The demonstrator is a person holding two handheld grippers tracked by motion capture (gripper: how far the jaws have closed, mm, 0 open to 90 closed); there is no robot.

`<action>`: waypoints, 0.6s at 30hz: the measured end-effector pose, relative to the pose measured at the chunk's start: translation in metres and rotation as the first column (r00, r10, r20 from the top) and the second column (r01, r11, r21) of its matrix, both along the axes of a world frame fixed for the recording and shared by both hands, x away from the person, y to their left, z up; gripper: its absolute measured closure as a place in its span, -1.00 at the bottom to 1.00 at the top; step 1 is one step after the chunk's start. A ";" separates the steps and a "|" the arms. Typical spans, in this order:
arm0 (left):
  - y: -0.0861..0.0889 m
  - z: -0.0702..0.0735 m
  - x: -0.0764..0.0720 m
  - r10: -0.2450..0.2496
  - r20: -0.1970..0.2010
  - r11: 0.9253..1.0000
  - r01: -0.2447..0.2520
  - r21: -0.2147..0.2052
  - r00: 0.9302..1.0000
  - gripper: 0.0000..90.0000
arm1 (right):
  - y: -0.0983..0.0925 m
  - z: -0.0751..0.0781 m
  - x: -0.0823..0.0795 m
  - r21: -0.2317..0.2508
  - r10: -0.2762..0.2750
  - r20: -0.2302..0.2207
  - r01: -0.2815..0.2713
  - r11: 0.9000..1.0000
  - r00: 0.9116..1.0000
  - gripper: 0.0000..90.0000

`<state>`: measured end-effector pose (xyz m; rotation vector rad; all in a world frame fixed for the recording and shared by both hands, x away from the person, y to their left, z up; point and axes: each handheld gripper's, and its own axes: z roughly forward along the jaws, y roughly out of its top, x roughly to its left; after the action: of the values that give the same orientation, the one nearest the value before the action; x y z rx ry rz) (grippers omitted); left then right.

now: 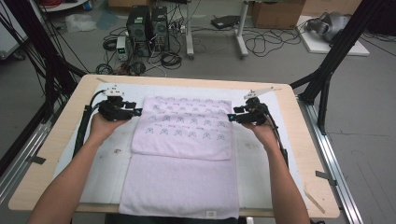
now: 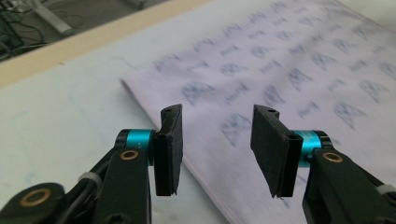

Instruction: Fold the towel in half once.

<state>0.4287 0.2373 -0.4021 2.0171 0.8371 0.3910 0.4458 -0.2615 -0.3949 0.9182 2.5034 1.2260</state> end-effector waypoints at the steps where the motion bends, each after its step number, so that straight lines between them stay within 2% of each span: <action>1: -0.001 -0.003 -0.006 -0.018 -0.002 1.000 0.018 0.005 1.000 0.20 | 0.001 -0.003 -0.006 -0.002 0.015 -0.003 -0.015 1.000 1.000 0.08; 7: -0.005 -0.022 -0.039 -0.106 -0.012 0.994 0.105 -0.011 0.994 0.20 | 0.008 -0.026 -0.043 -0.017 0.074 -0.010 -0.074 0.997 0.997 0.11; 9: -0.006 -0.027 -0.047 -0.134 -0.007 0.991 0.134 -0.003 0.991 0.22 | 0.008 -0.033 -0.054 0.009 0.089 -0.001 -0.089 0.996 0.996 0.14; 11: -0.005 -0.030 -0.052 -0.147 -0.023 0.989 0.148 0.001 0.989 0.22 | 0.012 -0.037 -0.060 -0.011 0.115 -0.052 -0.115 0.993 0.992 0.11; 12: -0.004 -0.032 -0.054 -0.160 -0.022 0.987 0.160 0.006 0.987 0.23 | 0.013 -0.037 -0.062 -0.014 0.123 -0.061 -0.124 0.992 0.991 0.12; 13: -0.004 -0.033 -0.057 -0.166 -0.024 0.986 0.166 0.010 0.986 0.25 | 0.014 -0.038 -0.067 -0.017 0.134 -0.052 -0.135 0.991 0.990 0.13; 14: -0.002 -0.034 -0.059 -0.171 -0.028 0.985 0.171 0.007 0.985 0.25 | 0.015 -0.038 -0.072 -0.018 0.132 -0.011 -0.133 0.991 0.991 0.16; 15: -0.001 -0.036 -0.061 -0.180 -0.032 0.984 0.180 0.001 0.983 0.26 | 0.015 -0.039 -0.076 -0.013 0.144 0.003 -0.144 0.990 0.990 0.17; 17: -0.001 -0.040 -0.064 -0.193 -0.049 0.981 0.195 0.026 0.980 0.31 | 0.015 -0.044 -0.079 -0.018 0.149 -0.021 -0.150 0.989 0.989 0.18; 18: -0.002 -0.043 -0.064 -0.198 -0.057 0.979 0.200 0.034 0.979 0.34 | 0.015 -0.048 -0.081 -0.025 0.152 -0.018 -0.152 0.988 0.988 0.22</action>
<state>0.3645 0.2353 -0.4447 2.1335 0.6558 0.2431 0.3648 -0.2463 -0.4428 0.7462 2.6379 1.2302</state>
